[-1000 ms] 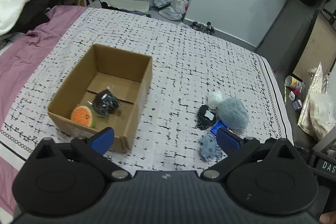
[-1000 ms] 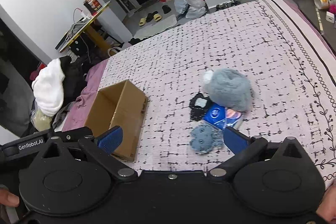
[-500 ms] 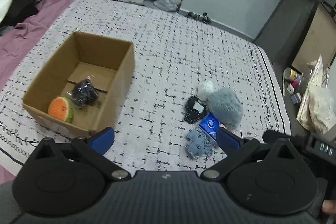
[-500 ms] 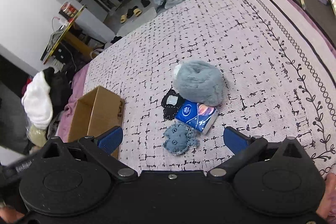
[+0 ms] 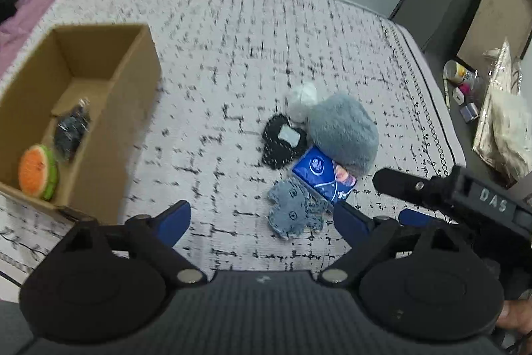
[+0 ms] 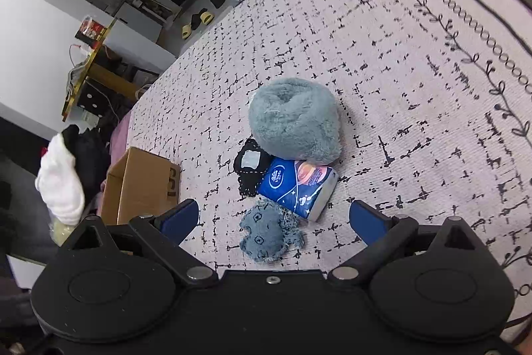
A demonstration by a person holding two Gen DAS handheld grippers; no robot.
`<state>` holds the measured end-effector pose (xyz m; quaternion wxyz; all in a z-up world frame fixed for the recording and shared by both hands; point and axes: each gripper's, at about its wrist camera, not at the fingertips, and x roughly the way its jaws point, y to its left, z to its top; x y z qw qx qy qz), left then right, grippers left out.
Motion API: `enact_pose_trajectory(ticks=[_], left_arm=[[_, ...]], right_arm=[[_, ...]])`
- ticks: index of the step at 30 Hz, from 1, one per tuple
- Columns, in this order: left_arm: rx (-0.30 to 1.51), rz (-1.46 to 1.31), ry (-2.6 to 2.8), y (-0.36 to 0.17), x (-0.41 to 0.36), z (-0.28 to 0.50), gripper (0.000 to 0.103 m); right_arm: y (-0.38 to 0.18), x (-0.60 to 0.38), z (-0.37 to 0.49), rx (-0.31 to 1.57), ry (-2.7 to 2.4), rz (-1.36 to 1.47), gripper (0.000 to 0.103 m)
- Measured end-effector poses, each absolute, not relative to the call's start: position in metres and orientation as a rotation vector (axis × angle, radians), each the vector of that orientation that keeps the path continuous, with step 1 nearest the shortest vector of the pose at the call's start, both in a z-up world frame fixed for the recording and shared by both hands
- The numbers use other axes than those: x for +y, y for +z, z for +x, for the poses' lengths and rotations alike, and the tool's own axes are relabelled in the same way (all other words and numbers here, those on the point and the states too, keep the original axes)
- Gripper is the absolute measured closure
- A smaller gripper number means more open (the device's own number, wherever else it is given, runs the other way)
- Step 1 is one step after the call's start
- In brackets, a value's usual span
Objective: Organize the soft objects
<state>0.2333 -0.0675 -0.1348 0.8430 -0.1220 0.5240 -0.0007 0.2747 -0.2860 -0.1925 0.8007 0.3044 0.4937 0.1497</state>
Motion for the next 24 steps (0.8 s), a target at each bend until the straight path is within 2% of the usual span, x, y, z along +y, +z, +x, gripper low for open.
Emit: enact_pose_trajectory(ticks=[7, 11, 22, 24], left_arm=[[1.162, -0.266, -0.028, -0.168, -0.081, 0.255, 0.02], [1.198, -0.275, -0.043, -0.187, -0.088, 0.268, 0.03], [1.238, -0.283, -0.036, -0.217, -0.095, 0.285, 0.032], [1.233, -0.273, -0.025, -0.218, -0.095, 0.287, 0.046]], right_arm=[[-0.22, -0.299, 0.29, 1.118, 0.28, 0.755, 0.012], [-0.226, -0.3, 0.295, 1.128, 0.287, 0.773, 0.012], [-0.247, -0.295, 0.31, 1.184, 0.305, 0.783, 0.012], [-0.249, -0.292, 0.311, 1.178, 0.31, 0.763, 0.012]])
